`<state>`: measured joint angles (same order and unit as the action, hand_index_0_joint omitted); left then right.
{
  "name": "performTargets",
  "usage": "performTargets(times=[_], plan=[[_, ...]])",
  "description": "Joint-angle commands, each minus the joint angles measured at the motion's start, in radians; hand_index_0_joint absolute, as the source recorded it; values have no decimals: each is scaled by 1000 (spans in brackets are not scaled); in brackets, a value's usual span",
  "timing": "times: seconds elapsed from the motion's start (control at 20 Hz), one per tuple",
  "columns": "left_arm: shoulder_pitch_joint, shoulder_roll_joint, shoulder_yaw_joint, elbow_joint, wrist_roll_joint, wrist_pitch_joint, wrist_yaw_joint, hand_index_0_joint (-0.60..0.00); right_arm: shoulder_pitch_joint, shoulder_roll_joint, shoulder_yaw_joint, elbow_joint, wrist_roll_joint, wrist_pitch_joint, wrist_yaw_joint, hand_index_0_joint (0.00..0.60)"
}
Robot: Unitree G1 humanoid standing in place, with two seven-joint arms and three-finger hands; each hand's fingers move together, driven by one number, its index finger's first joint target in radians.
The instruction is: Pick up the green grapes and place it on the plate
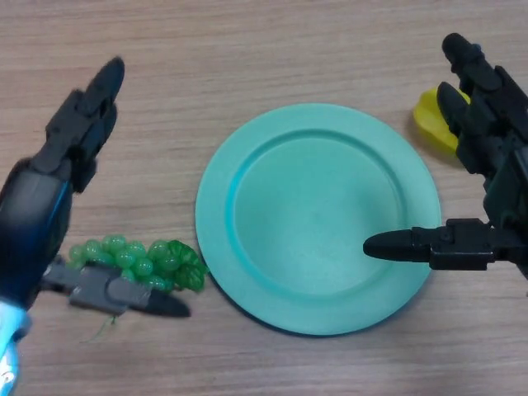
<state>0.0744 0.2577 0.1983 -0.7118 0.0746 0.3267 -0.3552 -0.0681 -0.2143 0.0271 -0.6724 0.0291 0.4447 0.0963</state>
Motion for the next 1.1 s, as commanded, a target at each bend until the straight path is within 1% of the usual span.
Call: performTargets(times=[0.05, 0.1, 0.15, 0.2, 0.25, 0.3, 0.35, 0.4, 0.45, 0.55, 0.65, 0.7, 0.8, 0.85, 0.9, 1.0, 1.1], plan=[[20, 20, 114, -55, 24, -124, -60, 0, -43, -3, -14, -40, 3, -151, -7, 0], [35, 16, 148, -37, 40, -140, -100, 0, -51, -1, -7, -39, -2, -150, -7, 0], [46, 10, 158, -18, 56, -175, -106, 0, -48, 3, 0, -40, 3, -149, -8, 0], [66, 8, 163, 37, 129, -266, -118, 0, -43, 8, 18, -40, 1, -152, -9, 0], [73, 10, 168, 67, 170, -308, -126, 0, -43, 13, 22, -44, 10, -151, -12, 0], [76, 10, 174, 101, 207, -352, -122, 0, -43, 16, 26, -49, 18, -147, -13, 0], [79, 11, 178, 156, 264, -429, -93, 0, -45, 17, 25, -54, 29, -139, -15, 0], [83, 20, 180, 223, 341, -517, -62, 0, -44, 17, 23, -62, 42, -134, -20, 0], [85, 21, 183, 246, 358, -542, -48, 0, -42, 17, 22, -65, 47, -135, -23, 0], [80, 24, 182, 282, 360, -556, -32, 0, -44, 17, 18, -74, 60, -133, -32, 0], [87, 31, 170, 337, 410, -601, -9, 0, -36, 14, 17, -82, 66, -134, -35, 0], [85, 29, 160, 370, 429, -618, 23, 0, -34, 13, 9, -98, 76, -122, -37, 0], [74, 39, 146, 411, 425, -613, 53, 0, -24, 6, 7, -115, 73, -124, -30, 0], [65, 38, 138, 415, 404, -590, 57, 0, -20, 6, 6, -119, 73, -123, -26, 0], [44, 40, 125, 426, 367, -555, 85, 0, -11, 6, 5, -121, 77, -126, -23, 0], [27, 51, 95, 461, 352, -532, 103, 0, -13, 4, -9, -133, 93, -110, -24, 0], [4, 58, 66, 508, 354, -535, 144, 0, -15, 2, -10, -134, 90, -107, -27, 0]])
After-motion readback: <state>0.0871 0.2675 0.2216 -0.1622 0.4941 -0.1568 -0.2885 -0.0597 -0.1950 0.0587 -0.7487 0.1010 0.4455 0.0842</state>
